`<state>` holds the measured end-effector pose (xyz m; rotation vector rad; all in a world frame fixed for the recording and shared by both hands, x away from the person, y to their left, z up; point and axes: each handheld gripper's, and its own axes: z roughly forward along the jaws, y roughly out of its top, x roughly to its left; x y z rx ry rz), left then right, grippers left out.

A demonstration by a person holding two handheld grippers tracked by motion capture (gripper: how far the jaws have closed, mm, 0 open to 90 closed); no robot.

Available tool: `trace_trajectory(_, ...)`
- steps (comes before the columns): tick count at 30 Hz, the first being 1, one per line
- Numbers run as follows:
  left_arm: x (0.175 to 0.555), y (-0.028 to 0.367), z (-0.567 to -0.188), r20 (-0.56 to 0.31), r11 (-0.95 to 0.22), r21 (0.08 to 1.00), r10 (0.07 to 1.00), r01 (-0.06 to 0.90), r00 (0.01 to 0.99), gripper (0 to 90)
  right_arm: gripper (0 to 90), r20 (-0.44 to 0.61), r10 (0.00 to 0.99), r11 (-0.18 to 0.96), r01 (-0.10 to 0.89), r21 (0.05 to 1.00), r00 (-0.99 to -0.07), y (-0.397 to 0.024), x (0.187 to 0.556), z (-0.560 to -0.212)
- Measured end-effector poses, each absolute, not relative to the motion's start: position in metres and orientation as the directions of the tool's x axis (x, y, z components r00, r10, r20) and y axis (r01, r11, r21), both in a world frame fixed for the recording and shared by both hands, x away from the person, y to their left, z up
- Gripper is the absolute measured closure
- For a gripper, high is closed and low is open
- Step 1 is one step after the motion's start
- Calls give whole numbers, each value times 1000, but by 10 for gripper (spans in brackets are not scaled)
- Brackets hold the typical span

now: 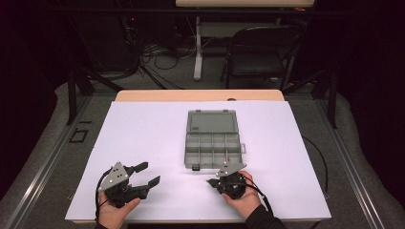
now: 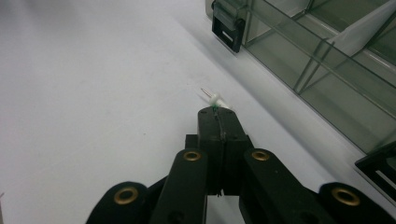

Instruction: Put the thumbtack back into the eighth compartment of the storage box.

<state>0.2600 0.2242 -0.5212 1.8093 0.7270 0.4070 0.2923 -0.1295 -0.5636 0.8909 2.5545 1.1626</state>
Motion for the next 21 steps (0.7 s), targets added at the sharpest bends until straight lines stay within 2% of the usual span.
trace_trajectory(21,260,225,-521,-72,-220,934,654,281,753,309,900,85,591,499,447,743,-802,-132,290,-559)
